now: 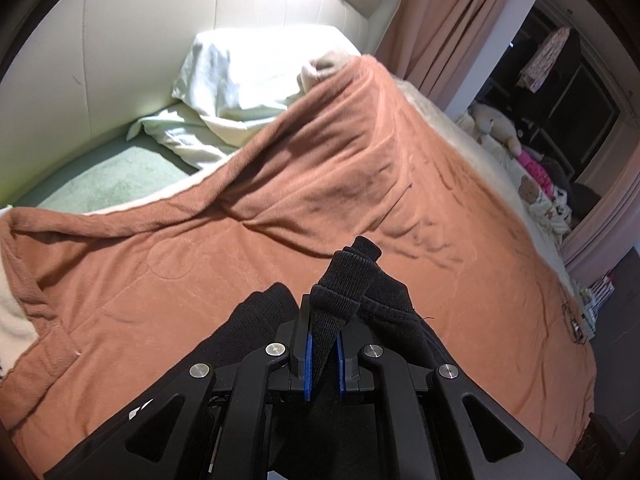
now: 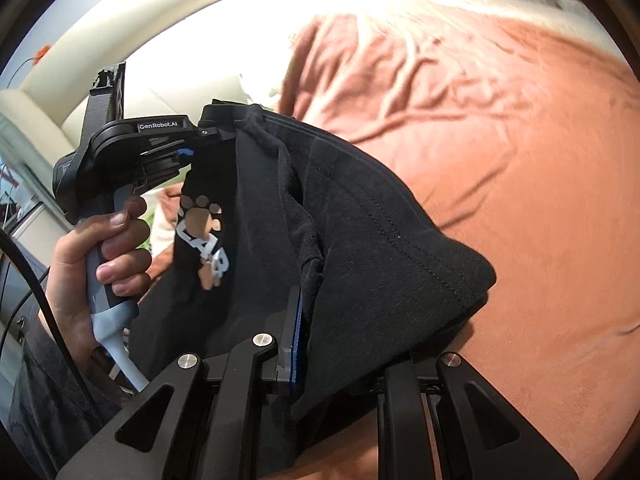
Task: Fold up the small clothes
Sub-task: 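Lay the folded T-shirt on the bed and open both grippers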
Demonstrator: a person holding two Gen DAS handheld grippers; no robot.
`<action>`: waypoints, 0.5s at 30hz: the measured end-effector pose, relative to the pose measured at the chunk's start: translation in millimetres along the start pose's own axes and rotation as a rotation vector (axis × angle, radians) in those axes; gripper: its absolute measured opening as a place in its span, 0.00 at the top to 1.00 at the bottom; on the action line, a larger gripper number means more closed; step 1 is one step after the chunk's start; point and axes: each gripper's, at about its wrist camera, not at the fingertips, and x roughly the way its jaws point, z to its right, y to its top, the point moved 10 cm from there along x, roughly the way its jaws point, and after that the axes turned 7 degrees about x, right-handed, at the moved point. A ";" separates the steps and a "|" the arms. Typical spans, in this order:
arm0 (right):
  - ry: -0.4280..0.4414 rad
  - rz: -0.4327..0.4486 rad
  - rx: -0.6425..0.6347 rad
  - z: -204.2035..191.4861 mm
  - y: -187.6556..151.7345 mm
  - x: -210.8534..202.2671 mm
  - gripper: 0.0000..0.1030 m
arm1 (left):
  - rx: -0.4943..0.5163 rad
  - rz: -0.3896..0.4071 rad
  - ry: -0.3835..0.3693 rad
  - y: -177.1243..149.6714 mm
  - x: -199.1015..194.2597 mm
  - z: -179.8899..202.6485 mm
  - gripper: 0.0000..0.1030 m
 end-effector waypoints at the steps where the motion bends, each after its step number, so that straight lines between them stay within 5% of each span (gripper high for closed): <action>1: -0.001 -0.006 0.008 3.0 -0.4 3.8 0.87 | 0.004 -0.013 0.007 -3.1 6.4 -0.4 0.92; 3: -0.018 -0.025 0.025 7.9 -6.0 12.9 0.83 | 0.003 -0.050 0.019 -10.5 21.3 -3.2 0.91; 6: -0.042 -0.057 0.061 18.4 -10.2 23.2 0.78 | 0.003 -0.102 0.060 -20.5 36.8 -11.8 0.78; 9: -0.060 -0.054 0.087 25.2 -12.2 24.1 0.55 | -0.008 -0.098 0.093 -23.5 35.4 -21.4 0.70; 12: -0.097 -0.025 0.113 34.2 -10.7 15.5 0.53 | -0.016 -0.094 0.113 -23.9 26.0 -27.0 0.68; 15: -0.129 -0.031 0.138 46.3 -12.1 12.6 0.53 | -0.015 -0.075 0.205 -20.6 7.5 -40.4 0.47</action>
